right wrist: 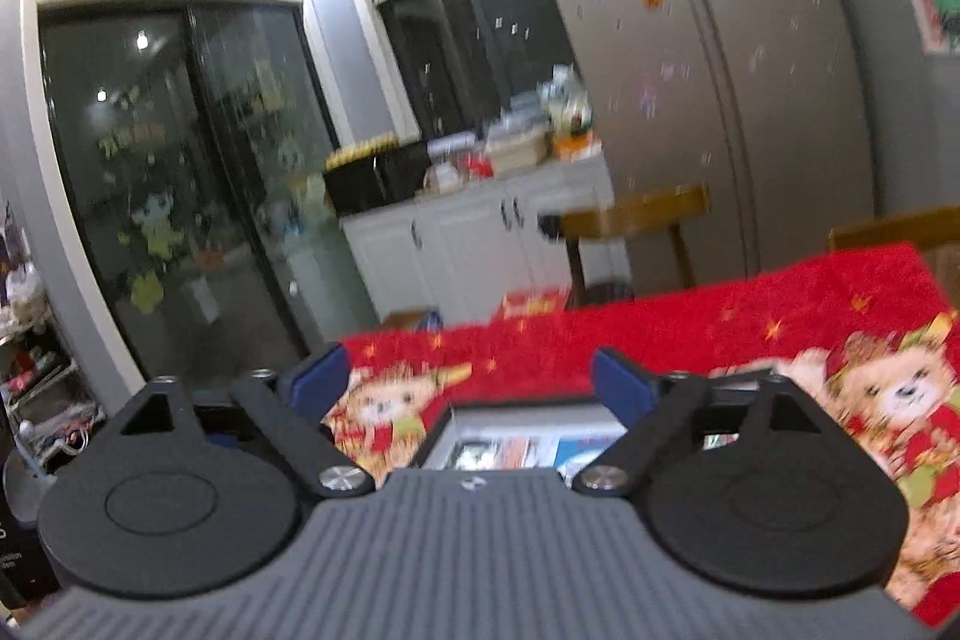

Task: Organize objects
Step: 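Move both open tools back toward the pile of items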

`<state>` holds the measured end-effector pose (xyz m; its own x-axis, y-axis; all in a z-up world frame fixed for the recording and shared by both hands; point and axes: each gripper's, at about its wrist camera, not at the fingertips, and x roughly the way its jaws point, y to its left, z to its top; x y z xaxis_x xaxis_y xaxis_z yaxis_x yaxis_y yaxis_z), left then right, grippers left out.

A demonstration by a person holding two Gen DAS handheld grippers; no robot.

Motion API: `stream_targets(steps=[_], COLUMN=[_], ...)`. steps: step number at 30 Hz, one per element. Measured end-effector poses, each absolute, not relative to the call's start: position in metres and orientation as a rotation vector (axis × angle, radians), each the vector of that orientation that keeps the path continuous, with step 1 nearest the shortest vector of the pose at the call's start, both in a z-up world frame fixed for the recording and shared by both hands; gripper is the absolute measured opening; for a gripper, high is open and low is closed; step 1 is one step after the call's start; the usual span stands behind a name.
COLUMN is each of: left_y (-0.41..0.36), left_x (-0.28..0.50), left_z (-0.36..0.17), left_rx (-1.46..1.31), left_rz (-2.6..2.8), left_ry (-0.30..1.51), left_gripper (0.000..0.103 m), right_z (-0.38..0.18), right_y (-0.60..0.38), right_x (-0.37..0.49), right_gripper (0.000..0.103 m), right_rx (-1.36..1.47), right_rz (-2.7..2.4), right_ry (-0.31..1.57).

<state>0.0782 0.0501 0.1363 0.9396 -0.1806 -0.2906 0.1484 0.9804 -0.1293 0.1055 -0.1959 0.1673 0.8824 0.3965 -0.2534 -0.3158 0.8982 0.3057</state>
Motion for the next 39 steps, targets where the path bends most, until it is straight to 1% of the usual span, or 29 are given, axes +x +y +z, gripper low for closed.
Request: stream_targets(steps=[4, 10, 15, 21, 23, 26, 32, 36, 39], left_y=[0.049, 0.041, 0.037, 0.037, 0.036, 0.035, 0.028, 0.025, 0.028], left_x=[0.058, 0.024, -0.005, -0.035, -0.044, -0.047, -0.036, -0.027, -0.021], left_z=[0.155, 0.175, 0.19, 0.201, 0.193, 0.167, 0.102, 0.07, 0.051], left_rx=[-0.116, -0.109, -0.109, -0.115, -0.115, -0.095, -0.025, 0.036, 0.012], left_rz=[-0.204, -0.231, -0.254, -0.253, -0.256, -0.241, -0.251, -0.255, -0.239], left_ry=[0.264, 0.202, 0.153, 0.121, 0.139, 0.17, 0.251, 0.294, 0.357], left_gripper=[0.076, 0.078, 0.078, 0.08, 0.08, 0.08, 0.08, 0.08, 0.08], right_z=[0.182, 0.187, 0.186, 0.183, 0.174, 0.155, 0.11, 0.079, 0.062], right_y=[-0.207, -0.219, -0.228, -0.225, -0.223, -0.219, -0.208, -0.204, -0.204], right_x=[0.079, 0.048, 0.019, -0.004, -0.012, -0.019, -0.008, 0.005, 0.011], right_gripper=[0.103, 0.103, 0.103, 0.103, 0.103, 0.103, 0.103, 0.103, 0.103], right_rx=[0.266, 0.264, 0.265, 0.22, 0.223, 0.228, 0.276, 0.324, 0.335], right_rz=[0.364, 0.366, 0.326, 0.214, 0.19, 0.177, 0.196, 0.159, 0.155], right_ry=[0.242, 0.181, 0.059, -0.016, -0.039, -0.015, 0.098, 0.186, 0.273])
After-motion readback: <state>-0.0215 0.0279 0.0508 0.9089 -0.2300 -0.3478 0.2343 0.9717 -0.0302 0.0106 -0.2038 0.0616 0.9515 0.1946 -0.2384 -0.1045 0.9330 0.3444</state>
